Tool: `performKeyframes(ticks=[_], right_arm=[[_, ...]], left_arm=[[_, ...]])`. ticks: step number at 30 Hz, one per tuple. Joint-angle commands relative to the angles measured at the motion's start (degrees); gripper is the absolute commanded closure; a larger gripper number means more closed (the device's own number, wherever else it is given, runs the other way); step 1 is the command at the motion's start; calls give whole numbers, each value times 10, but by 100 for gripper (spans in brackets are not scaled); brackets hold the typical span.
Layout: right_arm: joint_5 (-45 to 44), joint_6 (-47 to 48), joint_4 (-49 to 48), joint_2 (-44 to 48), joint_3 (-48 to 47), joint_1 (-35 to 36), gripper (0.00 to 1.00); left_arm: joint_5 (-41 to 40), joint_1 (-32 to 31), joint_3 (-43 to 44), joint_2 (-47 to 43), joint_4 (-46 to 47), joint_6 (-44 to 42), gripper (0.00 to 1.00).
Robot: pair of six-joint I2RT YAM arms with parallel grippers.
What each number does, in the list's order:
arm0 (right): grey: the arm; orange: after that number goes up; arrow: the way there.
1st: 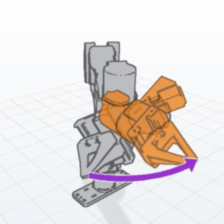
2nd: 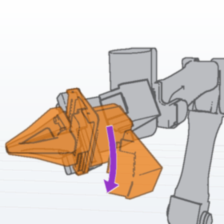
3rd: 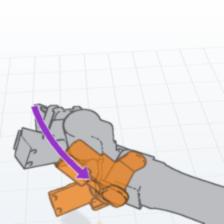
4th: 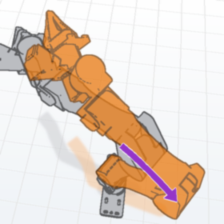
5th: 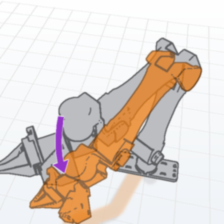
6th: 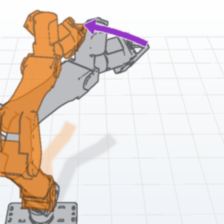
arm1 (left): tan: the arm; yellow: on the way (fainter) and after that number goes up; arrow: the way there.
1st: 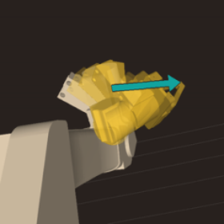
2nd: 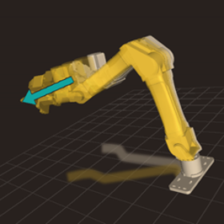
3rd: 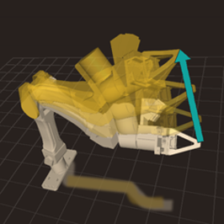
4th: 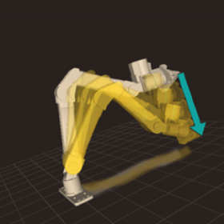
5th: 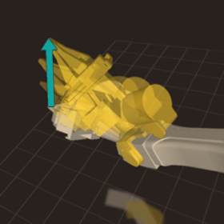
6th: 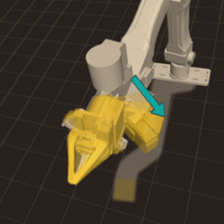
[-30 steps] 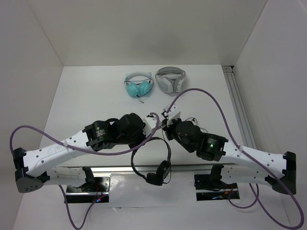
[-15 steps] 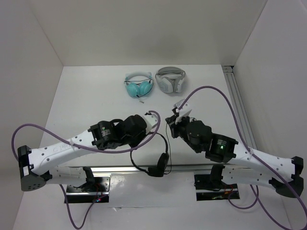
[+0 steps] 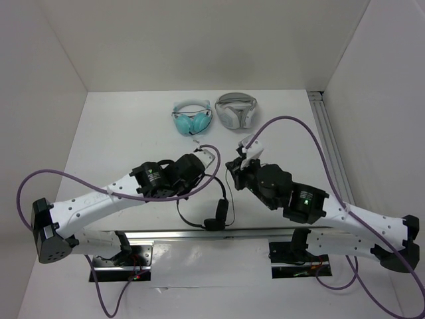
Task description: Wrap the headphones
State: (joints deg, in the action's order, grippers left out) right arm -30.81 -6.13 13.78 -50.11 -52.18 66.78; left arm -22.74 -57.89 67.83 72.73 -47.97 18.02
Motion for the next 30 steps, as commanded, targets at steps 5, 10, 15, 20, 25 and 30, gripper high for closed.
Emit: performKeyframes(ticks=[5, 10, 15, 20, 25, 30], right_arm=[[8, -4, -16, -44, -24, 5, 100], [8, 7, -22, -55, -24, 5, 100], [8, 7, -27, -78, -29, 5, 100], [14, -5, -32, -106, -34, -7, 100], [27, -11, -25, -142, -35, -26, 100], [83, -16, -25, -155, -24, -54, 100]], left_arm=[[68, -19, 6, -21, 30, -25, 100], [135, -31, -5, -40, 49, -56, 100], [194, -60, -10, -59, 67, -74, 100], [213, -60, -22, -65, 73, -79, 100], [208, -60, -22, -65, 73, -79, 100], [198, -60, -22, -89, 73, -79, 100]])
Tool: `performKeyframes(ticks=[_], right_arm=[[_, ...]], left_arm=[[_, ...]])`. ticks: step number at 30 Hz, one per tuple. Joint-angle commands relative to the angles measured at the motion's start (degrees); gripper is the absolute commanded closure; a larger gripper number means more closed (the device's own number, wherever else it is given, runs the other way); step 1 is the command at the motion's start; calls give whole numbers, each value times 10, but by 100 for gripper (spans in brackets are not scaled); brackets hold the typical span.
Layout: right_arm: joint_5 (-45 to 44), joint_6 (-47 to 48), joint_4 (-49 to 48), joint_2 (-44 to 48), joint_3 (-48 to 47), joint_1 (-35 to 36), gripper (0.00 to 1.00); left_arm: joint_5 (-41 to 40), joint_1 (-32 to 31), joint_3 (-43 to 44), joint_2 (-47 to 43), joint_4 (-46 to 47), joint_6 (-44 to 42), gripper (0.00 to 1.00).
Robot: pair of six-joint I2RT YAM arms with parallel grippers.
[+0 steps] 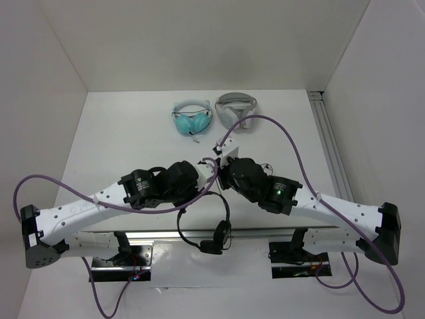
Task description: Wrap the headphones
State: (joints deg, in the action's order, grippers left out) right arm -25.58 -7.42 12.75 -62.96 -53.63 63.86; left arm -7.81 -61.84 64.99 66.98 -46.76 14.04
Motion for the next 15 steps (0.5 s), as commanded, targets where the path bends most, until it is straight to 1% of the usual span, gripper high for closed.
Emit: performKeyframes(ticks=[1, 3, 8, 11, 15], right_arm=[[40, -3, -15, -26, -10, -31, 100], [61, -3, -15, -26, -3, -51, 100], [136, -3, -48, -5, 31, -73, 100], [170, 2, -61, 11, 37, -78, 100], [182, 2, -62, 5, 23, -78, 100]], left_arm=[[43, -21, 7, -37, 66, -39, 100], [48, -21, 7, -50, 71, -45, 100], [73, -21, 1, -84, 84, -50, 100], [73, -21, 1, -84, 84, -56, 100], [73, -21, 1, -72, 84, -56, 100]])
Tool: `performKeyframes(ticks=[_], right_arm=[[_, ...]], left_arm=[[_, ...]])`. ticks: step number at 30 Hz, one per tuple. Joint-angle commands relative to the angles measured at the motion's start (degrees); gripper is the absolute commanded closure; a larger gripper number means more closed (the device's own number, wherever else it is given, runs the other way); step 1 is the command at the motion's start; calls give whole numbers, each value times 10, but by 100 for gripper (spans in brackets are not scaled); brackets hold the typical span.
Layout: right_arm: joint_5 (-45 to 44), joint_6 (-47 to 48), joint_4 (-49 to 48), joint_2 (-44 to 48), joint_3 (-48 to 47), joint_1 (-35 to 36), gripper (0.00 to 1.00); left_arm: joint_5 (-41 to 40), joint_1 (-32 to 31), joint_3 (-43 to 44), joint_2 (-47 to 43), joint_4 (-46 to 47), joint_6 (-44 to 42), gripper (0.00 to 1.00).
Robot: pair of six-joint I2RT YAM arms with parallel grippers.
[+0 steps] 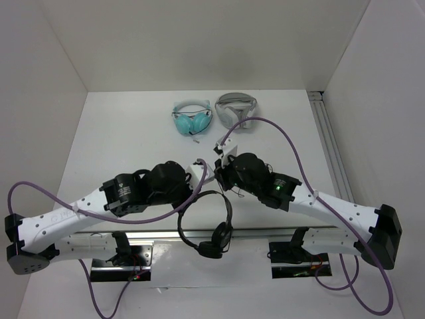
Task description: Wrap the headphones
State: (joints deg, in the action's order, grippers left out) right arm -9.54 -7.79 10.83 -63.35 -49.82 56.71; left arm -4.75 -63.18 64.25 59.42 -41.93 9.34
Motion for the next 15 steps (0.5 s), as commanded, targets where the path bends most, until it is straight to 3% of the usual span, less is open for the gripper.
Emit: performKeyframes(ticks=[1, 6, 15], right_arm=[[27, 6, -42, 3, -15, -6, 100], [11, 11, -37, 18, -26, -12, 100], [62, 11, -17, -14, -26, -28, 100]], left_arm=[[42, -7, 9, 10, 36, -9, 100], [27, -7, 9, 23, 31, -4, 100], [-26, -7, 20, -7, 38, 12, 100]])
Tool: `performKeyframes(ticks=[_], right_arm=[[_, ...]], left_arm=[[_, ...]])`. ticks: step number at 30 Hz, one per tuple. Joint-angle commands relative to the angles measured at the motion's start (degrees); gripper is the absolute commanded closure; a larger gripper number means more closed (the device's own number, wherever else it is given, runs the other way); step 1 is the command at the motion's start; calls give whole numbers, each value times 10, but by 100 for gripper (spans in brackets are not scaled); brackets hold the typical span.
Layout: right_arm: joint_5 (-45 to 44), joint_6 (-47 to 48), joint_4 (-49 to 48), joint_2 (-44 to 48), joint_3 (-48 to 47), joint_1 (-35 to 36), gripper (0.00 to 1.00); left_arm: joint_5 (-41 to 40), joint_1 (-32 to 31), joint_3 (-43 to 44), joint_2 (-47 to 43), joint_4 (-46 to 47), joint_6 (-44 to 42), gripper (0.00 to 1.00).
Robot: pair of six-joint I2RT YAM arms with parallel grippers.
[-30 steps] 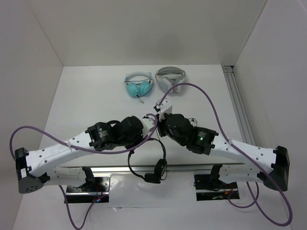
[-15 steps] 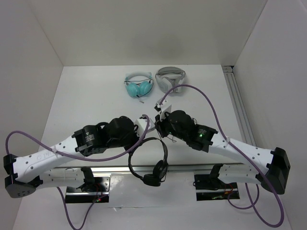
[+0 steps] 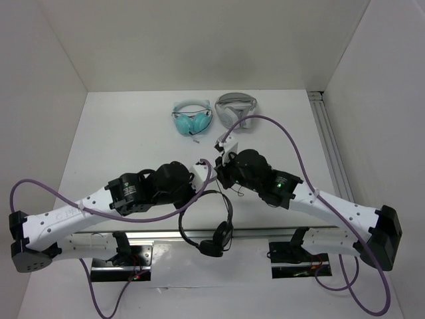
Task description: Wrap the headphones
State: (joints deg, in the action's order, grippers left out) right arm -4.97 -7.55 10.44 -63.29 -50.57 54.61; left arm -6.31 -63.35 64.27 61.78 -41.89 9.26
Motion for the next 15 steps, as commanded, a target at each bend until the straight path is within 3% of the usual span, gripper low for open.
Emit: performKeyframes(ticks=[1, 11, 15], right_arm=[[31, 9, -13, -15, -6, -7, 100], [150, -2, -74, -68, 25, -21, 100], [237, 5, -181, -68, 71, -21, 100]], left_arm=[[-16, -5, 25, -38, 43, 13, 100], [-43, -5, 31, -89, 61, 24, 100], [-78, -5, 36, -94, 61, 42, 100]])
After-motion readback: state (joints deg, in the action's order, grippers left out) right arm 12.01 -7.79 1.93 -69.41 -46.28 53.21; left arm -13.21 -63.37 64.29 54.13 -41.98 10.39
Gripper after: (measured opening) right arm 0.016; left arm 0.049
